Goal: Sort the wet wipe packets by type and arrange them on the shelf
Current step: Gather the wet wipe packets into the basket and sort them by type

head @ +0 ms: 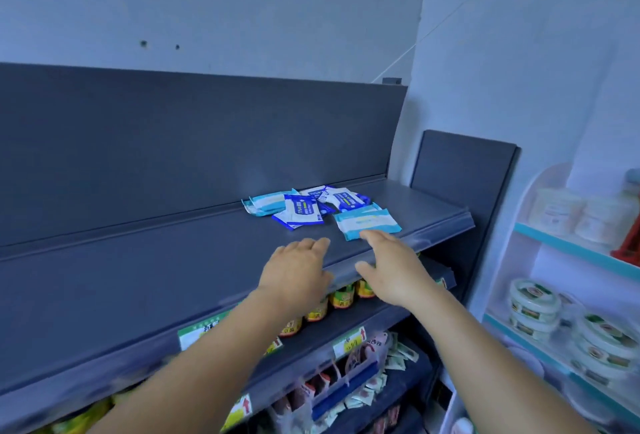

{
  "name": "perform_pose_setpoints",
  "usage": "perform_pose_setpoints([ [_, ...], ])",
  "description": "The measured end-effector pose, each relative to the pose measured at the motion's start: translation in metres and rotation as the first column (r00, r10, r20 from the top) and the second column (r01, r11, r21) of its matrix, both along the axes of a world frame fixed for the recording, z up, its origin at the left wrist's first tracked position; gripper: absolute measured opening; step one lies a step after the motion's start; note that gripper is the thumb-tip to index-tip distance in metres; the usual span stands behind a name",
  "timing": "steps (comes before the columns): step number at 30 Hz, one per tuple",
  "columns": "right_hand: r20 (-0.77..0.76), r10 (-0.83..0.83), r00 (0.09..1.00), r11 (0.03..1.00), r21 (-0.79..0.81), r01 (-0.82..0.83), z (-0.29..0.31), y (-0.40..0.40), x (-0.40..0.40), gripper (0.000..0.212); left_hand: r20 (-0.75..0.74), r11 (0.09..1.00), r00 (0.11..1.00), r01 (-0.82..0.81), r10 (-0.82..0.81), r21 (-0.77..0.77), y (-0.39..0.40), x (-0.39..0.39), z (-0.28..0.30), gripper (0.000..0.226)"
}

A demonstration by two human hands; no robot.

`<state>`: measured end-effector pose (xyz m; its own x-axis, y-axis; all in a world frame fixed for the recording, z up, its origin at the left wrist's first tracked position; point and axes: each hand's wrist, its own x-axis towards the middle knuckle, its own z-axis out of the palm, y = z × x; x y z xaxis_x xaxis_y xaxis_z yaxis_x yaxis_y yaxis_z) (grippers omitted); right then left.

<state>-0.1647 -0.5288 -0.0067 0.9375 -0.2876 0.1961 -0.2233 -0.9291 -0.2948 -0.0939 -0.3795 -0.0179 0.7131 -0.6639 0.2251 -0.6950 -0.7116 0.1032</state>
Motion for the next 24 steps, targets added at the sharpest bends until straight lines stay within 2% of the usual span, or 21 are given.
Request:
perform_pose_setpoints([
  [5, 0.010, 0.006, 1.000, 0.999, -0.053, -0.006, -0.003, -0.039, 0.057, 0.047, -0.024, 0.998, 0.998, -0.060, 0.061, 0.033, -0.023, 0.055, -0.001, 0.058],
  [8, -0.033, 0.011, 0.999, 0.996, -0.083, -0.014, -0.005, -0.066, 0.091, 0.047, -0.053, 0.993, 0.993, -0.107, 0.110, 0.052, -0.040, 0.091, -0.003, 0.056],
  [14, -0.207, 0.074, 0.976, 0.989, -0.112, -0.099, -0.006, -0.112, 0.155, 0.063, -0.122, 0.964, 0.956, -0.265, 0.267, 0.036, -0.072, 0.158, -0.007, 0.065],
  [18, -0.334, 0.160, 0.929, 0.985, -0.011, -0.173, -0.013, -0.130, 0.187, 0.071, -0.212, 0.927, 0.904, -0.374, 0.372, 0.030, -0.085, 0.194, -0.016, 0.065],
  [24, -0.354, 0.161, 0.921, 0.974, -0.093, -0.206, -0.021, -0.133, 0.212, 0.076, -0.276, 0.918, 0.886, -0.395, 0.373, -0.027, -0.089, 0.210, -0.022, 0.059],
])
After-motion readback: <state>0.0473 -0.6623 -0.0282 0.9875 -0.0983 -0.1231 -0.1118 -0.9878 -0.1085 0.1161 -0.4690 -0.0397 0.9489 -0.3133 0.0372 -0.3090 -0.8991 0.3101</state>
